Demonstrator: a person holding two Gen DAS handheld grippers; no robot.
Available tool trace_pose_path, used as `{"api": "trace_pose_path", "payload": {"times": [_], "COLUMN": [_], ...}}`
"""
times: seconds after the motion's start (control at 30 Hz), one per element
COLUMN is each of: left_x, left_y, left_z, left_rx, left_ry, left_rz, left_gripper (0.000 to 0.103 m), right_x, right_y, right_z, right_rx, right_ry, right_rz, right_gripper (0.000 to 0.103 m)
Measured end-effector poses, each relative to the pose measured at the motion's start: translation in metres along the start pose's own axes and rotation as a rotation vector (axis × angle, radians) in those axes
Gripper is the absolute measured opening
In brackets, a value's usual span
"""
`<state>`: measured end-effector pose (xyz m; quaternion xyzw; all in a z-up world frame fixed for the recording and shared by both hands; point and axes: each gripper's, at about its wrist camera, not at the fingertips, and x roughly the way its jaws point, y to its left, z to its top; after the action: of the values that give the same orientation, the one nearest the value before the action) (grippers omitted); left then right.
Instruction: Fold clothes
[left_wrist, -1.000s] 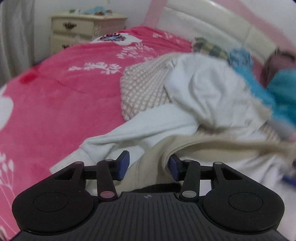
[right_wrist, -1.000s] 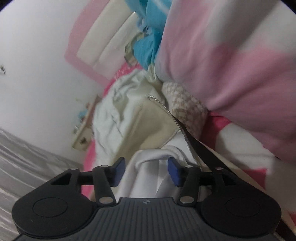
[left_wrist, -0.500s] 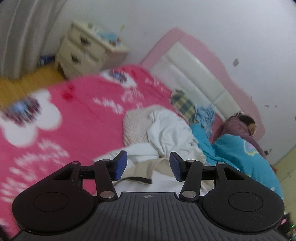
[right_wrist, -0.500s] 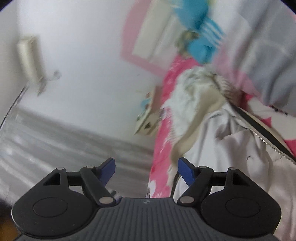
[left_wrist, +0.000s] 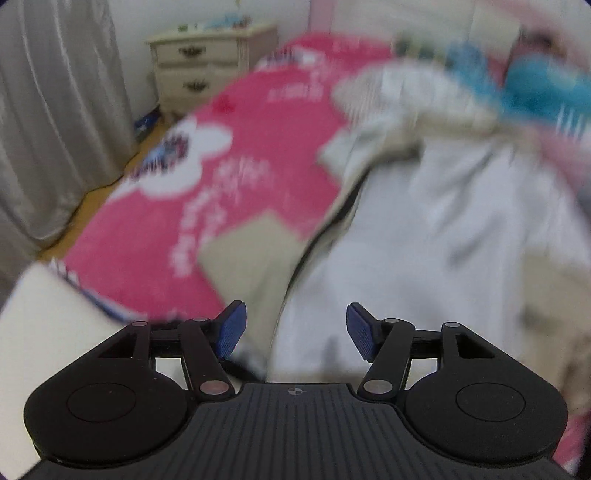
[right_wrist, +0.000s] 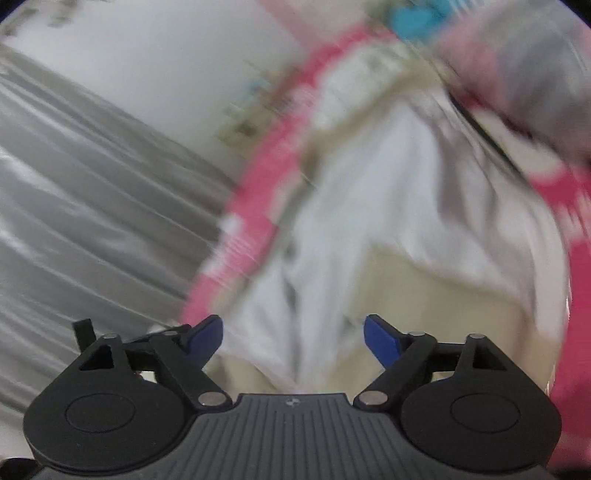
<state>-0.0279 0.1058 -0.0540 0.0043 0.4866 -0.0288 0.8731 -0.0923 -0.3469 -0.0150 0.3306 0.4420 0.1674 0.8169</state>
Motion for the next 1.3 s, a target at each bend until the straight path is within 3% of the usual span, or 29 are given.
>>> {"api": "trace_pose_path", "payload": {"times": [0.13,0.2,0.37,0.43,0.57,0.67,0.9,1.17,1.3], "left_x": [0.027,0.037,0.057,0.052,0.042,0.03,-0.022,-0.054,-0.037], "left_y": [0.014,0.015,0.012,0.01,0.013,0.013,-0.001,-0.085,-0.14], "left_z": [-0.006,-0.002,0.002,-0.003,-0.009,-0.01,-0.008,-0.009,-0.02], "left_rx": [-0.116,-0.124,-0.114,-0.098,-0.102,-0.105,-0.089,0.09,0.195], "left_ry": [0.041,0.042,0.079,0.061,0.033,0.012,-0.138,-0.269,-0.249], "left_rz": [-0.035,-0.048,-0.063,-0.06,-0.021,-0.025,-0.083,-0.293,-0.403], "left_gripper": [0.06,0.06,0.05,0.037,0.014,0.004,0.002,0.002,0.002], "right_x": [0.008,0.006,0.032,0.053,0.101,0.1,0.075,0.073,0.072], "right_y": [-0.006,-0.006,-0.016,-0.026,-0.063,-0.079,-0.097,-0.097,-0.095], "right_z": [-0.018,-0.019,-0.005,-0.002,-0.002,-0.006,-0.022,-0.027,-0.029], "right_rx": [-0.001,-0.035,-0.112,-0.159,-0.199,-0.127,-0.01,0.003,0.016], "right_ry": [-0.049,-0.1,-0.131,-0.12,-0.023,-0.048,-0.118,-0.127,-0.132], "right_rz": [-0.118,-0.209,-0.275,-0.339,-0.531,-0.498,-0.38,-0.365,-0.358], "right_gripper": [0.072,0.063,0.045,0.041,0.017,0.016,0.016,0.017,0.017]}}
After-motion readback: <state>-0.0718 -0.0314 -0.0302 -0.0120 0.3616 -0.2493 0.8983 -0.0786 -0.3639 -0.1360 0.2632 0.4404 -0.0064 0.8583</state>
